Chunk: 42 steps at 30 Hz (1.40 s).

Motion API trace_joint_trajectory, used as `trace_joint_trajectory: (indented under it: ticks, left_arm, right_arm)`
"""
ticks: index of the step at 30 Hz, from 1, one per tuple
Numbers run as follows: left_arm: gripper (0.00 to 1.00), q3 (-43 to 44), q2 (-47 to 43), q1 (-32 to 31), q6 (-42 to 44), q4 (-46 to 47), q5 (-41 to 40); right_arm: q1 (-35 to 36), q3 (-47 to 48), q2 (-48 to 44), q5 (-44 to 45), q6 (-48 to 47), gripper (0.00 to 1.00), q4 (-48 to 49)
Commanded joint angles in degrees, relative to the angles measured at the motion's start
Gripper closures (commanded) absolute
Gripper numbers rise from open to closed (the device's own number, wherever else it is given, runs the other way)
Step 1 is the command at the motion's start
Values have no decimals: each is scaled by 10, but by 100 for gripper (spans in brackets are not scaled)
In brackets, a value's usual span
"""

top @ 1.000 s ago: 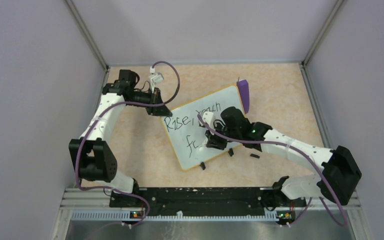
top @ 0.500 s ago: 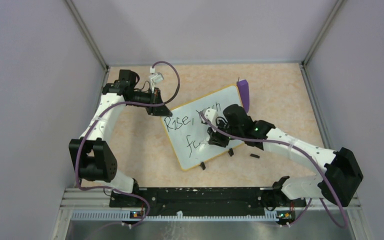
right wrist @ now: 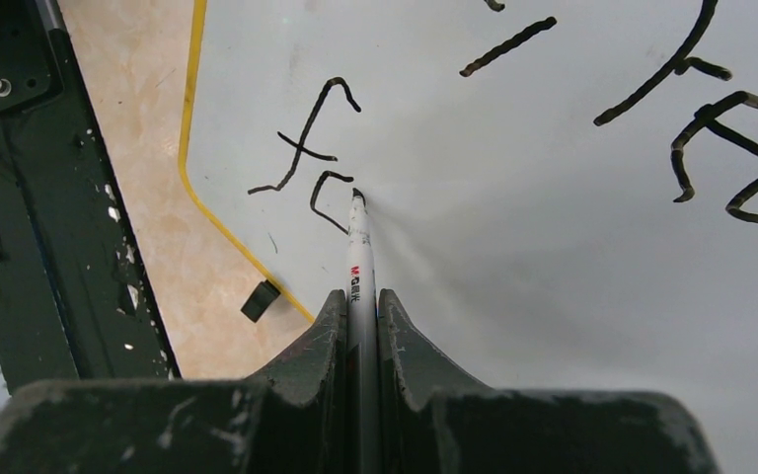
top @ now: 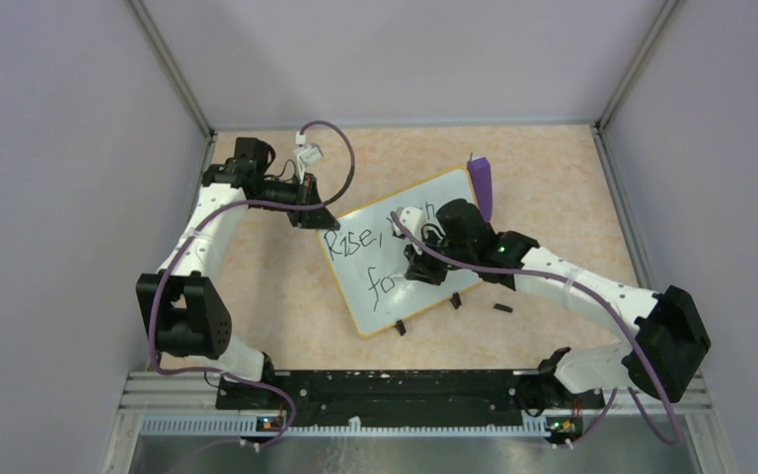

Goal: Write a sentence on the whiteboard

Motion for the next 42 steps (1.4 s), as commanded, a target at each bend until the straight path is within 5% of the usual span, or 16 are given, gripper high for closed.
trace_joint_trajectory:
  ticks: [1, 17, 42]
  left_arm:
    - [100, 5, 4, -2, 17, 9, -8]
    - [100, 3, 4, -2, 17, 10, -9]
    - [100, 3, -1, -2, 13, 10, -9]
  right_arm:
    - [3, 24, 11, 15, 2, 100, 36]
    - [11, 18, -28, -20, 6, 100, 25]
    - [-9, -7, -20, 47, -23, 100, 7]
